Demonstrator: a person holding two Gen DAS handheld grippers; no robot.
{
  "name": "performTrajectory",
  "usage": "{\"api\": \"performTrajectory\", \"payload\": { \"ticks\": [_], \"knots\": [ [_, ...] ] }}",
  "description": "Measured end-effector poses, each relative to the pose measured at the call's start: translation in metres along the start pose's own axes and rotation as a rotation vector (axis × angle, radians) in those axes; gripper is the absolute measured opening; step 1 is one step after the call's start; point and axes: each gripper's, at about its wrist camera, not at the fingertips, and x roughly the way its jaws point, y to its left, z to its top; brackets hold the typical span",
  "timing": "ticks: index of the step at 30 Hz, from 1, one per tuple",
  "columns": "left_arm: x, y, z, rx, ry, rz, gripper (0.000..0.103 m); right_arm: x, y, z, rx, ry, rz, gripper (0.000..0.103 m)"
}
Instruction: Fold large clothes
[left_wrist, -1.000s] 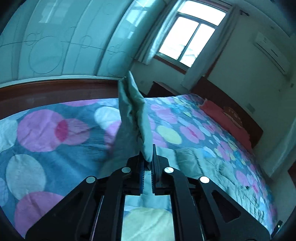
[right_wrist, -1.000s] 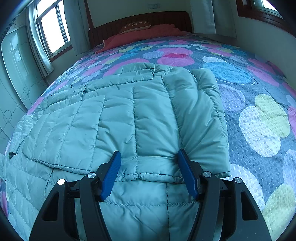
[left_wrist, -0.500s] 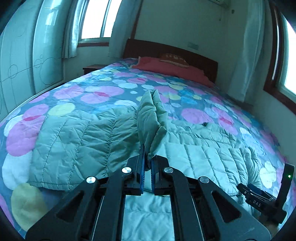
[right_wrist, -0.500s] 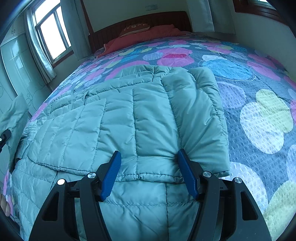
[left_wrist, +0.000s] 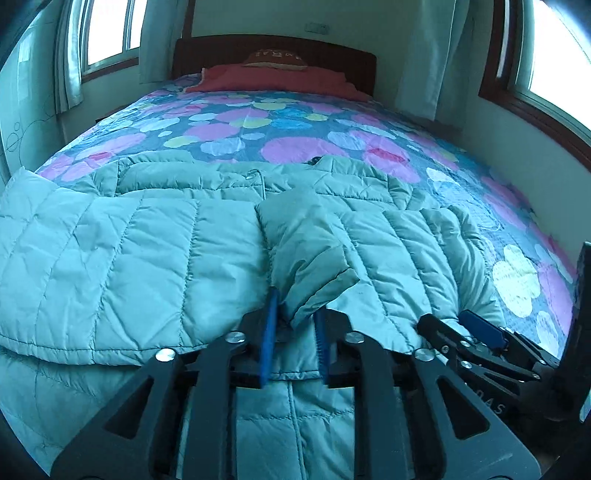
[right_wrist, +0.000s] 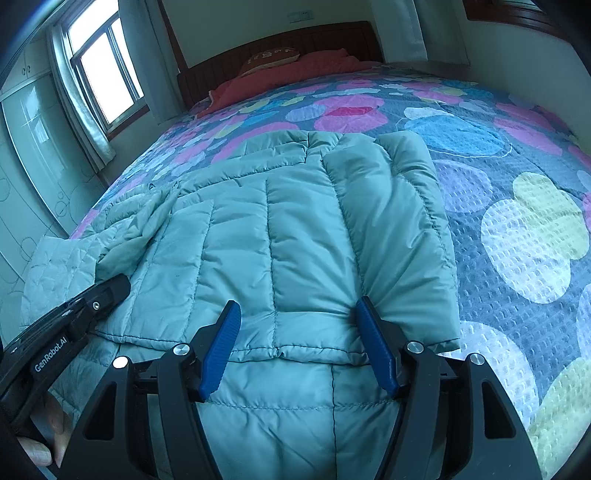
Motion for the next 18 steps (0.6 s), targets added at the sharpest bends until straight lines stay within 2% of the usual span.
{"api": "performTrajectory", "payload": {
  "ticks": [2,6,9,13,18],
  "knots": [
    [-0.007,-0.004,-0.002,0.006,-0.026,0.0,0.046,0.0,0.001,0.0,-0.003,0.001,-0.002,0.066],
    [-0.029,0.001,-0.002,0.011,-0.028,-0.017,0.051,0.0,0.003,0.001,0.0,0.004,-0.003,0.066],
    [-0.052,0.018,-0.004,-0.017,-0.045,-0.015,0.053,-0.001,0.004,0.002,0.002,0.011,-0.006,0.066],
    [-0.082,0.056,-0.008,-0.064,-0.076,0.054,0.055,-0.011,0.007,0.008,0.025,0.014,-0.008,0.065],
    [-0.103,0.117,-0.013,-0.15,-0.093,0.167,0.056,-0.024,0.035,0.02,0.033,-0.004,0.064,0.066]
  ]
}}
